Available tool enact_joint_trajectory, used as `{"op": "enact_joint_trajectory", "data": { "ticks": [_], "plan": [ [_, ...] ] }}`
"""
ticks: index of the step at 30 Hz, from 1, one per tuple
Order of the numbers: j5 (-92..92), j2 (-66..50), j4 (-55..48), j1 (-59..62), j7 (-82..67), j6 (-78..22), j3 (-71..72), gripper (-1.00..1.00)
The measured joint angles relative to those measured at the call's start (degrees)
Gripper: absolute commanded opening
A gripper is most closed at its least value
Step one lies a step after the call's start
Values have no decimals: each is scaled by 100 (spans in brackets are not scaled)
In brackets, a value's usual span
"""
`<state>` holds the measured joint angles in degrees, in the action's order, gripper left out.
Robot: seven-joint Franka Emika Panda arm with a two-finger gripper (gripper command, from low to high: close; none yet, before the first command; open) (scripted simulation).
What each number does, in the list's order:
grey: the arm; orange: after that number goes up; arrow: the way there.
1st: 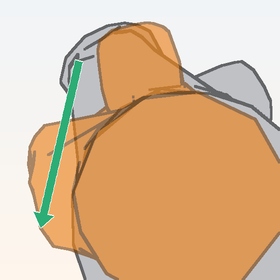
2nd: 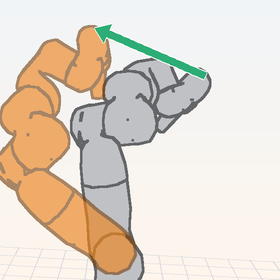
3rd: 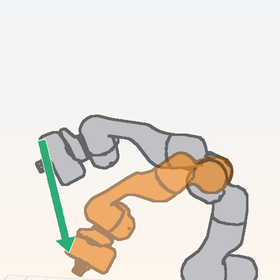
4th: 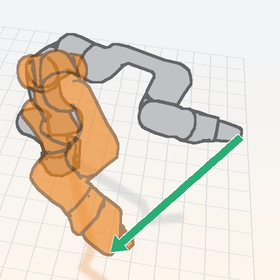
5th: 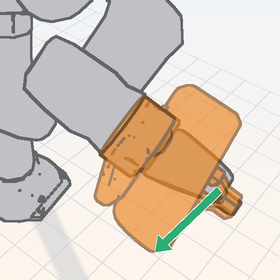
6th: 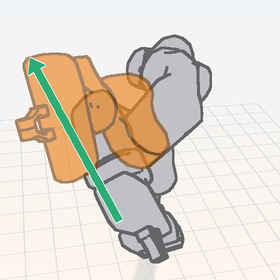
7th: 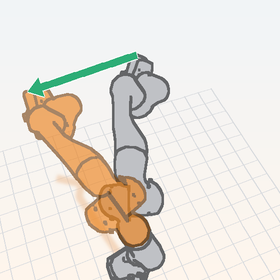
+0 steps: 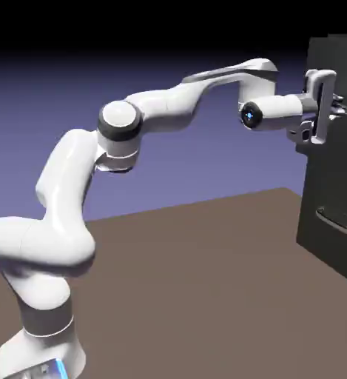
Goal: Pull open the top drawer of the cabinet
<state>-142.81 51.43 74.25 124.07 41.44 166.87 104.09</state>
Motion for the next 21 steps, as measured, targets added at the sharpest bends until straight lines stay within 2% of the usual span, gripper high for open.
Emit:
{"op": "enact_joint_trajectory", "data": {
  "ticks": [11,21],
  "plan": [
    [-726,-545,2259,-2136,-1102,-529,-1435,-100],
    [-827,-545,4042,-4212,-1450,-817,-2986,-100]
  ]
}}
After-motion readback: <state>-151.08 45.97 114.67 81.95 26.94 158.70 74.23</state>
